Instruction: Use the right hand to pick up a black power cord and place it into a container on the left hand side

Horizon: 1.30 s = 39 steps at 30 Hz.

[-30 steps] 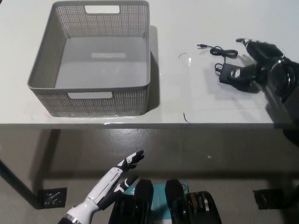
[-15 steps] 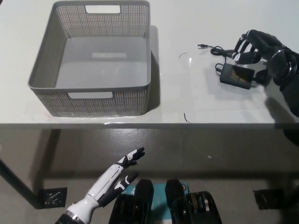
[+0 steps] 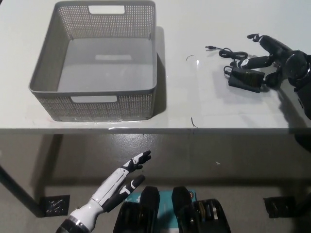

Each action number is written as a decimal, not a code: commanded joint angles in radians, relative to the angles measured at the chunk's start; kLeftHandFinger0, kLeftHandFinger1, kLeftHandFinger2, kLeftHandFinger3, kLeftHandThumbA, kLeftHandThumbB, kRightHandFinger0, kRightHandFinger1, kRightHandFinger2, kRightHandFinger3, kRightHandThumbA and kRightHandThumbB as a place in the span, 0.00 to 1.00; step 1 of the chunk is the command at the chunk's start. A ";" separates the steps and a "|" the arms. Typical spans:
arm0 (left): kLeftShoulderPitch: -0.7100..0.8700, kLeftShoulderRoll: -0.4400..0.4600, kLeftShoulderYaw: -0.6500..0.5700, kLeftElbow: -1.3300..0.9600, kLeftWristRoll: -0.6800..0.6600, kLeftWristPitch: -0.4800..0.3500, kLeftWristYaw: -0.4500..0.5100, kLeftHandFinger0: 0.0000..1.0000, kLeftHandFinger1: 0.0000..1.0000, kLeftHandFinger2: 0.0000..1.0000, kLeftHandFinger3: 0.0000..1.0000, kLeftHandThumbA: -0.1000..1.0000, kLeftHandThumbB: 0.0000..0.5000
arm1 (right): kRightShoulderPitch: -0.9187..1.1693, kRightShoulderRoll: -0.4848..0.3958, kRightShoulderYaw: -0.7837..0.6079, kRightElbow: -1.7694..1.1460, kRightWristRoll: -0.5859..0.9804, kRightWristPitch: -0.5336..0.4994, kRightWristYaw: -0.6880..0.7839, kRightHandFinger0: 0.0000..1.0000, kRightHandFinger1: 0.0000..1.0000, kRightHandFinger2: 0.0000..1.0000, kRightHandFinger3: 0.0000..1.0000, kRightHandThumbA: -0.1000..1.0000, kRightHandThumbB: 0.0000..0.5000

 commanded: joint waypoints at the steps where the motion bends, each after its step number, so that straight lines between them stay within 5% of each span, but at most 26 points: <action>1: -0.026 0.014 0.002 -0.029 -0.007 -0.004 -0.011 1.00 1.00 1.00 1.00 1.00 0.80 | -0.070 -0.018 0.005 -0.019 0.019 0.017 0.019 1.00 1.00 1.00 1.00 0.96 1.00; 35: -0.050 0.010 0.008 -0.032 -0.001 -0.007 -0.010 1.00 1.00 1.00 1.00 1.00 0.78 | 0.049 0.056 0.103 0.019 -0.006 0.060 -0.014 1.00 1.00 1.00 1.00 0.93 1.00; 36: -0.050 0.010 0.007 -0.032 -0.001 -0.008 -0.010 1.00 1.00 1.00 1.00 1.00 0.78 | 0.051 0.057 0.095 0.019 0.002 0.062 -0.034 1.00 1.00 1.00 1.00 0.85 0.93; 37: -0.053 0.010 0.008 -0.034 0.000 -0.005 -0.010 1.00 1.00 1.00 1.00 1.00 0.78 | 0.053 0.056 0.086 0.017 0.009 0.050 -0.078 1.00 1.00 1.00 1.00 0.57 0.73; 38: -0.054 0.010 0.008 -0.035 0.000 -0.003 -0.010 1.00 1.00 1.00 1.00 1.00 0.78 | 0.057 0.054 0.081 0.015 0.012 0.038 -0.114 0.90 0.96 0.99 0.96 0.51 0.67; 39: -0.058 0.010 0.008 -0.033 0.002 -0.004 -0.010 1.00 1.00 1.00 1.00 1.00 0.78 | 0.066 0.050 0.074 0.011 0.014 0.001 -0.187 0.43 0.53 0.60 0.59 0.25 0.55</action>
